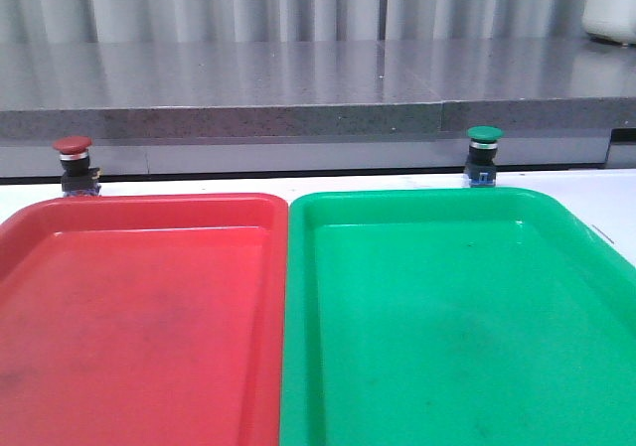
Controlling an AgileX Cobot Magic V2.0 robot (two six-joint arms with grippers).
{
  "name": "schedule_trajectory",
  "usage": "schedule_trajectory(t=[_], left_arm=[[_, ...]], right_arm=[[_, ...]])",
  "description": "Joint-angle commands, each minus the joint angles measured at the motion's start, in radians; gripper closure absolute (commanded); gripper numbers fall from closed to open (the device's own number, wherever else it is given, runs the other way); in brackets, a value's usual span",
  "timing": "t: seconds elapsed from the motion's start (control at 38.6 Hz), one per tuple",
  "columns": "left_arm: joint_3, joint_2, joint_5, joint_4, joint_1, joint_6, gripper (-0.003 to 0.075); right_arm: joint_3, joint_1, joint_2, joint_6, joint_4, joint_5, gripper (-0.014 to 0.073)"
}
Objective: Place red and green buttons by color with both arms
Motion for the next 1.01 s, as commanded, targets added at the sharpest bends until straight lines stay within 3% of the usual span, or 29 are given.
schedule_trajectory(t=[0.0,0.62,0.83,0.98], left_arm=[[0.024,-0.017,-0.078,-0.008,0.003,-0.009,0.074],[0.01,-0.017,-0.107,-0.021,0.003,-0.009,0.074],[-0.223,-0.009,-0.046,-0.034,0.003,-0.009,0.074],[-0.457,0.093,0.119,-0.034,0.003,-0.009,0.074]], right_arm=[[-0.005,-0.007,-0.016,-0.007,-0.012,-0.088,0.0664],[-0.021,-0.006,-0.016,-0.007,-0.012,-0.125,0.0664],[-0.239,-0.006,-0.012,-0.008,-0.017,0.028,0.0664],[-0.458,-0.006,0.075,-0.009,-0.049,0.171,0.0664]])
